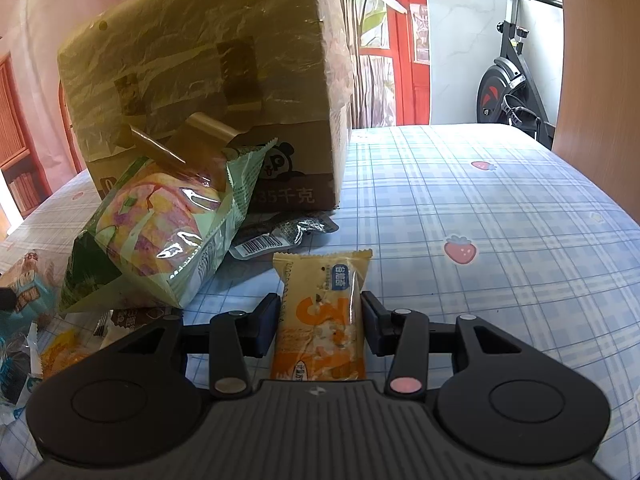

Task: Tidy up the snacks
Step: 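Grasp the bread roll pack with the left tool while the right tool grasps the orange snack bar, then lift the bread roll pack and the snack bar up over the box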

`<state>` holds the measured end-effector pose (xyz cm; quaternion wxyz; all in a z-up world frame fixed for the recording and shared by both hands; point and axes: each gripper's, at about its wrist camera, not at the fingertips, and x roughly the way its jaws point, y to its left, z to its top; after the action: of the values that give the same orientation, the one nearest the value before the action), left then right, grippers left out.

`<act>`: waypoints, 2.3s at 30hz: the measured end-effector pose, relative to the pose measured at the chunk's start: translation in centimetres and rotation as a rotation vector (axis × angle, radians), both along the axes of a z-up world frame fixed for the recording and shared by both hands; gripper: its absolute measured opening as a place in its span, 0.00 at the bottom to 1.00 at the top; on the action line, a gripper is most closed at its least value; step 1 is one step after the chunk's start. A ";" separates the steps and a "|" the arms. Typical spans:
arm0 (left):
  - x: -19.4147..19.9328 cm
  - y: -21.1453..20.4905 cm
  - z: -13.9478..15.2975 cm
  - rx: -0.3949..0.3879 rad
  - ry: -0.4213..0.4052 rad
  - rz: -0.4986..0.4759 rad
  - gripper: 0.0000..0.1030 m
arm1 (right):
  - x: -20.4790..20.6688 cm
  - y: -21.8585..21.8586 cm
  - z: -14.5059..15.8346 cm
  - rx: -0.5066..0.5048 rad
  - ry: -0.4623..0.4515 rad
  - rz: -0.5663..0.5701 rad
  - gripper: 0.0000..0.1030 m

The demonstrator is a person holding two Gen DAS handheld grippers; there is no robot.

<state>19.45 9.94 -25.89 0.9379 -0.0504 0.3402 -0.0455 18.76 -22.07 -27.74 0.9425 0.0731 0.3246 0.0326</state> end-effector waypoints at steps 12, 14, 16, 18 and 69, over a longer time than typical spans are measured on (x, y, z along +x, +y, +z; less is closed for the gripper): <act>-0.5 -0.7 -0.1 0.026 0.016 -0.013 0.90 | 0.0 0.0 0.0 0.000 -0.001 0.000 0.45; -0.4 -0.9 -0.3 0.046 0.020 -0.012 0.90 | 0.0 0.0 -0.1 -0.001 -0.001 0.001 0.45; -0.4 -0.8 -0.5 0.054 0.019 0.002 0.89 | 0.0 0.0 0.0 -0.001 -0.001 0.000 0.45; -0.5 -0.3 -0.6 0.017 0.013 0.009 0.82 | 0.0 0.0 -0.1 -0.001 -0.001 0.001 0.45; -1.8 -0.3 2.1 0.006 -0.102 0.021 0.77 | -1.2 -0.2 0.5 0.046 0.041 -0.044 0.41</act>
<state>17.70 9.65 -23.80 0.9546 -0.0490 0.2915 -0.0372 17.60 -22.32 -27.19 0.9341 0.1026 0.3415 0.0177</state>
